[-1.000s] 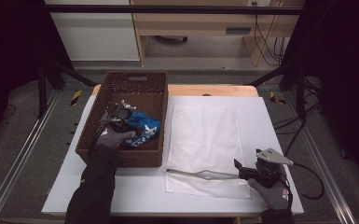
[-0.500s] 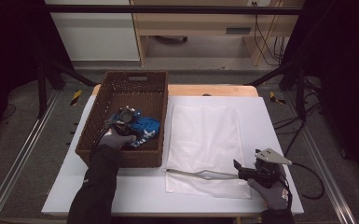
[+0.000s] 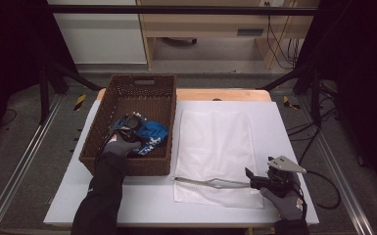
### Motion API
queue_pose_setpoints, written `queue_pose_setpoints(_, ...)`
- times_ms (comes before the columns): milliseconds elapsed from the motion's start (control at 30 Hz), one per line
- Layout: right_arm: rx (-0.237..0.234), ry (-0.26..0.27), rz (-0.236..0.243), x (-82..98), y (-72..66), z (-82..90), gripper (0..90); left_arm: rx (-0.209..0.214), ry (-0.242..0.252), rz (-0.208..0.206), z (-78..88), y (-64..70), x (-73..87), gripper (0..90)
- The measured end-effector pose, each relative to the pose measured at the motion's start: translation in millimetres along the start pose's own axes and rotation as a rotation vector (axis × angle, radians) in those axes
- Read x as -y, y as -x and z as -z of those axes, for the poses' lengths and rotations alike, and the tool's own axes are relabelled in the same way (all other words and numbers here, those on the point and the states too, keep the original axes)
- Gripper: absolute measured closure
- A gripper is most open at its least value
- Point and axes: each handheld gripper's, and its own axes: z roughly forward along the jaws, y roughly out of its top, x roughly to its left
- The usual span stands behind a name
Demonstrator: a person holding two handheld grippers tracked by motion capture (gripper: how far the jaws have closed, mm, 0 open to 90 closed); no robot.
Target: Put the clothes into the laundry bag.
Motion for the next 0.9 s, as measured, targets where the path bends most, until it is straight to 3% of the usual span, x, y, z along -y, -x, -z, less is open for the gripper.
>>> queue_pose_setpoints(167,0.001,0.0,0.0,0.0,0.1,0.3,7.7,0.013,0.051,-0.004,5.9,-0.9,0.3,64.8)
queue_pose_setpoints(233,-0.001,-0.002,-0.004,-0.1,-0.3,0.4,7.7,0.007,0.098,0.01,10.6,-2.1,0.8,65.0)
queue_pose_setpoints(267,0.002,-0.003,0.004,0.1,-0.2,-0.1,7.7,0.027,0.144,0.047,16.1,-3.1,0.9,65.1)
queue_pose_setpoints(300,0.002,-0.003,0.004,0.1,-0.2,-0.1,7.7,0.027,0.144,0.047,16.1,-3.1,0.9,65.2)
queue_pose_setpoints(400,0.003,-0.003,0.003,0.3,-0.1,-0.1,7.6,-0.005,0.234,0.058,26.0,-2.7,3.1,65.3)
queue_pose_setpoints(600,0.002,-0.001,-0.001,0.3,-0.3,0.7,7.5,-0.025,0.323,0.082,35.7,-4.8,6.6,65.3)
queue_pose_setpoints(700,0.003,0.002,0.006,0.3,0.5,0.8,7.4,-0.007,0.388,0.138,42.9,-7.9,8.7,65.4)
queue_pose_setpoints(900,0.006,0.007,0.007,0.0,0.9,1.3,7.4,-0.021,0.522,0.18,58.0,-10.2,14.2,65.4)
